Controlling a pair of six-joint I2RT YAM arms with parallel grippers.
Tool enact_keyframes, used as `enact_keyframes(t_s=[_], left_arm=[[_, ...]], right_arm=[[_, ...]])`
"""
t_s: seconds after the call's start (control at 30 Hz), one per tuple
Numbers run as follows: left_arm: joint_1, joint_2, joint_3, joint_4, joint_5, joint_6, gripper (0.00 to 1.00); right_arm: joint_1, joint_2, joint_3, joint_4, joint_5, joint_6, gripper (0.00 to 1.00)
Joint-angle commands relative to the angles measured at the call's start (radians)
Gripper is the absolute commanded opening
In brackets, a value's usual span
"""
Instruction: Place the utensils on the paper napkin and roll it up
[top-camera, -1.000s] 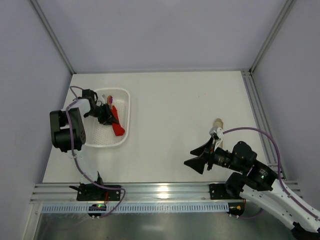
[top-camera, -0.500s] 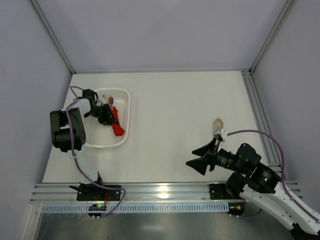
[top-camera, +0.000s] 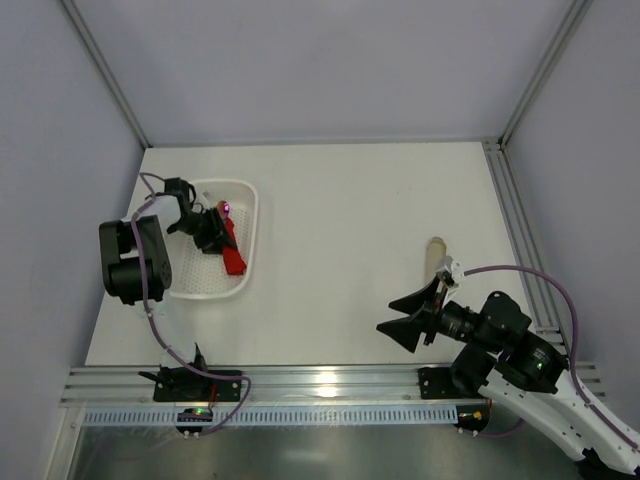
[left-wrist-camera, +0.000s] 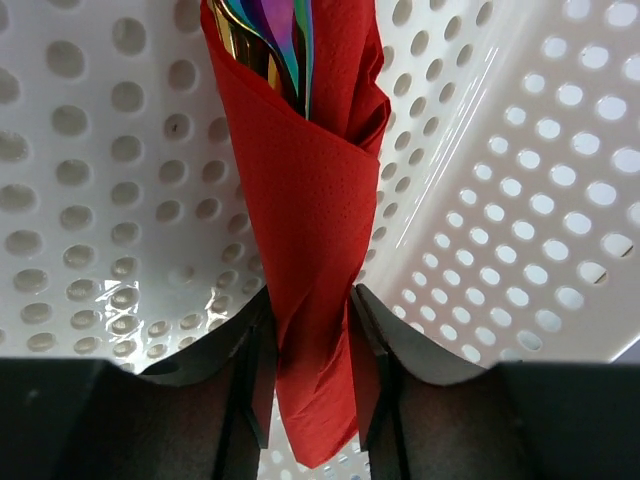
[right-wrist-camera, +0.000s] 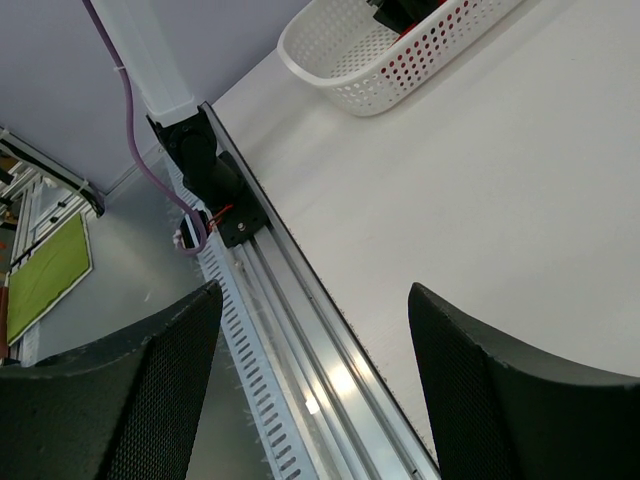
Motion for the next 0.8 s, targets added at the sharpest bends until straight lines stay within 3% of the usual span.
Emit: enact_keyframes(t_s=[0.0,0.2,0.37,0.53,0.73,0.77], left_arm=[[0.019,-0.001,0.001,-0.061,-0.144,0.0,0.4],[0.047,-0.068,0.03,-0.071,-0.186,-0.026,0.45],[0.048,-0.145,0.092,-0.107,-0.299,-0.061,0.51],[0.047,-0.203,0.087,-0.087,-0.269,-0.078,0.52],[0.047,-0.256,0.012,-0.054,-0.16,-0.063,0.41],[0.047,-0.254,-0.003,-0.051,-0.152,-0.06,0.34]], right_arm=[[0.003,-0.009,0.044,-0.01,0.019,-0.006,0.76],[0.004,-0.006,0.06,-0.015,0.016,-0.002,0.76],[0.004,-0.006,0.061,-0.021,0.016,0.011,0.76],[0.006,0.014,0.076,-0.024,0.016,0.015,0.76],[0.004,0.026,0.089,-0.019,0.016,0.024,0.76],[0.003,0.031,0.09,-0.018,0.016,0.026,0.76]])
